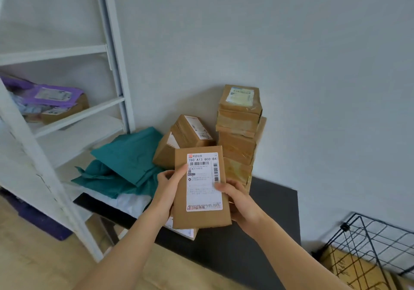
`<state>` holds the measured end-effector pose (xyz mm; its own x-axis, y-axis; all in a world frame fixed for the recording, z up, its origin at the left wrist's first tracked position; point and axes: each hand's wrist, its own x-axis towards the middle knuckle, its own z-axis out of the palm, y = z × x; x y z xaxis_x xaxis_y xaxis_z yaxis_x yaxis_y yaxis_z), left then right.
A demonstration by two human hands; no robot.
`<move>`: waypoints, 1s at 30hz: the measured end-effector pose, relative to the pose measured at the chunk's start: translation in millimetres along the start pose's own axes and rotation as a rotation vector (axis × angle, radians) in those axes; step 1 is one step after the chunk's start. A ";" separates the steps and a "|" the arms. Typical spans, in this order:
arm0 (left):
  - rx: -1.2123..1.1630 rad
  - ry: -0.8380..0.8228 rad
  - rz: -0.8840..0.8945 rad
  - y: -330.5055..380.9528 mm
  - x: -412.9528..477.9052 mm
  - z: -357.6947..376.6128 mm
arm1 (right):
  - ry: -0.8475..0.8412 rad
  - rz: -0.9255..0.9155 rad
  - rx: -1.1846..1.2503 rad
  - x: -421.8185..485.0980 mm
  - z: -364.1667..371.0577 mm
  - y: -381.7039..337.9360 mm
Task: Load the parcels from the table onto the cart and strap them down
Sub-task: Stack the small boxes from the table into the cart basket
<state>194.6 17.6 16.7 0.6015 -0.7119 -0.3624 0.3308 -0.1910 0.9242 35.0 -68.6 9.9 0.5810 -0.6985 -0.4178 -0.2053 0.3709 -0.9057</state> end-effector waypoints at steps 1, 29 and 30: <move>-0.011 -0.010 0.014 -4.0 -9.6 10.8 | 0.008 -0.012 0.007 -10.2 -9.7 2.1; 0.387 -0.632 -0.076 -159.2 -234.8 378.0 | 0.652 -0.090 0.355 -302.1 -359.6 138.7; 0.401 -0.634 -0.082 -160.9 -234.7 389.2 | 0.663 -0.090 0.354 -304.5 -368.8 140.6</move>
<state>-282.8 -47.7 -0.1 0.0125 -0.9141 -0.4054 -0.0058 -0.4055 0.9141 -461.2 -29.4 -16.8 -0.0350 -0.9158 -0.4000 0.1504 0.3909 -0.9081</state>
